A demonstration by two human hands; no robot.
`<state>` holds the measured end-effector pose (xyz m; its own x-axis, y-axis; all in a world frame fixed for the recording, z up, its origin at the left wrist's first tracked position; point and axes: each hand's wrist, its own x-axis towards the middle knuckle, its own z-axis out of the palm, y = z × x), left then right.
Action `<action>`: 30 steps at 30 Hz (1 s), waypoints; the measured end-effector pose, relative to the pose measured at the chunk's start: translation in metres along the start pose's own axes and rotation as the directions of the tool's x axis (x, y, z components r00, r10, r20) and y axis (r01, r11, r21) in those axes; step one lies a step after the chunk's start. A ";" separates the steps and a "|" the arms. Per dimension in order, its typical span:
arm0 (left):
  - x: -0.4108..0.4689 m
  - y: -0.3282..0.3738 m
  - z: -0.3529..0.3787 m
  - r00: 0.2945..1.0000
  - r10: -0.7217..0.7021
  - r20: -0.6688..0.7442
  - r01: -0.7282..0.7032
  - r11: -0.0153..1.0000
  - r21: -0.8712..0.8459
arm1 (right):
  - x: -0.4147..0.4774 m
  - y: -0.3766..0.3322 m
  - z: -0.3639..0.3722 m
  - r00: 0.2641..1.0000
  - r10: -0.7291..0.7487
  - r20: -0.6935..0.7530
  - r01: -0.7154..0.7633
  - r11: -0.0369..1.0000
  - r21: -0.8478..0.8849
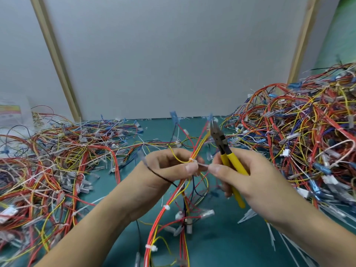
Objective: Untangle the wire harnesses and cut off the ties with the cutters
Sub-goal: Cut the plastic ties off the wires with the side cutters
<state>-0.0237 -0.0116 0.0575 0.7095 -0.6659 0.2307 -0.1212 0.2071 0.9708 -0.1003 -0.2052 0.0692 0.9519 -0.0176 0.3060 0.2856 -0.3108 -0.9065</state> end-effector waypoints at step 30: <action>0.005 -0.005 -0.003 0.991 0.088 -0.103 -0.061 0.969 0.241 | -0.001 0.011 0.000 0.993 -0.072 -0.089 0.062 0.992 -0.109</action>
<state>-0.0174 -0.0143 0.0537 0.7636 -0.5680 0.3071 -0.3279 0.0685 0.9422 -0.0984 -0.2083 0.0588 0.9152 -0.0800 0.3949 0.3301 -0.4131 -0.8487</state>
